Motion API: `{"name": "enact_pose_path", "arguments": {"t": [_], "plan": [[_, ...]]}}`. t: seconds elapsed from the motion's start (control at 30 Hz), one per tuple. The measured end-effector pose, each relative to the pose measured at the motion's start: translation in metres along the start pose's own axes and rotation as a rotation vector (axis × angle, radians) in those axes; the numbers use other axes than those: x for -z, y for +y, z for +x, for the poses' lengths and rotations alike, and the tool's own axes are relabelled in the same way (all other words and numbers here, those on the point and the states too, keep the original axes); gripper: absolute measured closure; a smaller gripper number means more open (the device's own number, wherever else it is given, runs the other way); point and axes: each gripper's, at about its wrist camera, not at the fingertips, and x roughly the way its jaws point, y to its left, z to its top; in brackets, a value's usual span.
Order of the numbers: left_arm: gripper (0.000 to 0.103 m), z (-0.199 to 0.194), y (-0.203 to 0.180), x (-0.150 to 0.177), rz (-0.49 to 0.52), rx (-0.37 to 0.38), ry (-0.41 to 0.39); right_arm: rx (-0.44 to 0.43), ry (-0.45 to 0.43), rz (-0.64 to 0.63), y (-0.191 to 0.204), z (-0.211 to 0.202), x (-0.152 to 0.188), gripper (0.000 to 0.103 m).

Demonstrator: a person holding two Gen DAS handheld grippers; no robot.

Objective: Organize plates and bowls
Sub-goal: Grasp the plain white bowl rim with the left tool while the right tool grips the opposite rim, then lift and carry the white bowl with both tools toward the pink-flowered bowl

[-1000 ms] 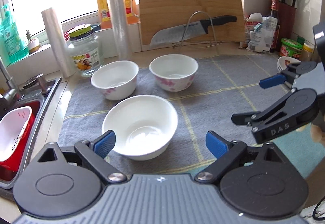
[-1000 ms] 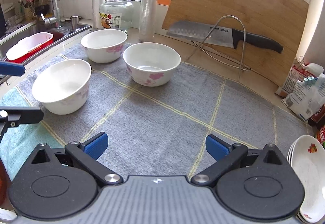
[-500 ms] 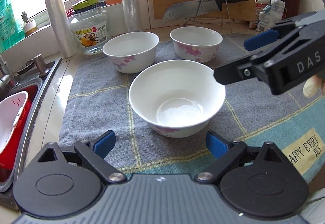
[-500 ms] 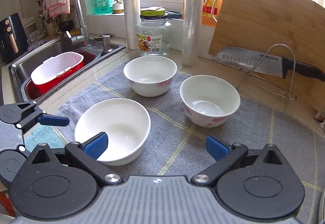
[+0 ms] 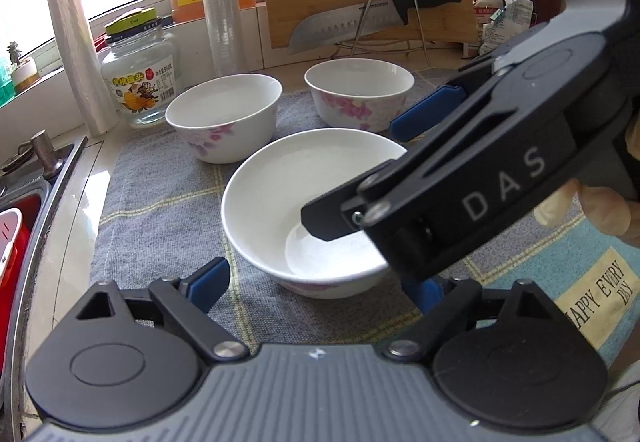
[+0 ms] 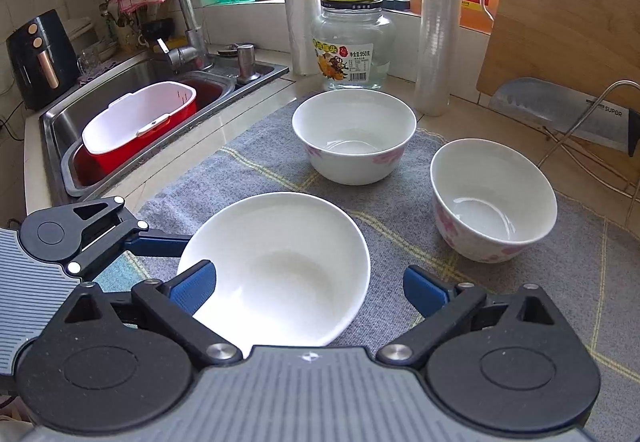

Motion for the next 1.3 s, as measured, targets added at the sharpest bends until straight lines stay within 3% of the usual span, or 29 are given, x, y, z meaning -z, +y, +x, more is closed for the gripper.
{"name": "enact_pose_path", "arguments": {"t": [0.33,0.77,1.3], "plan": [[0.019,0.001,0.0,-0.002,0.004,0.024,-0.008,-0.046,0.035,-0.008,0.0,0.012,-0.006,0.018],[0.019,-0.001,-0.004,-0.003,0.026,0.01,-0.003,-0.081,0.037,-0.023,0.0,0.009,-0.005,0.019],[0.019,-0.018,-0.036,-0.022,0.099,0.045,-0.003,-0.066,-0.006,0.009,-0.018,-0.031,0.013,0.018]]}}
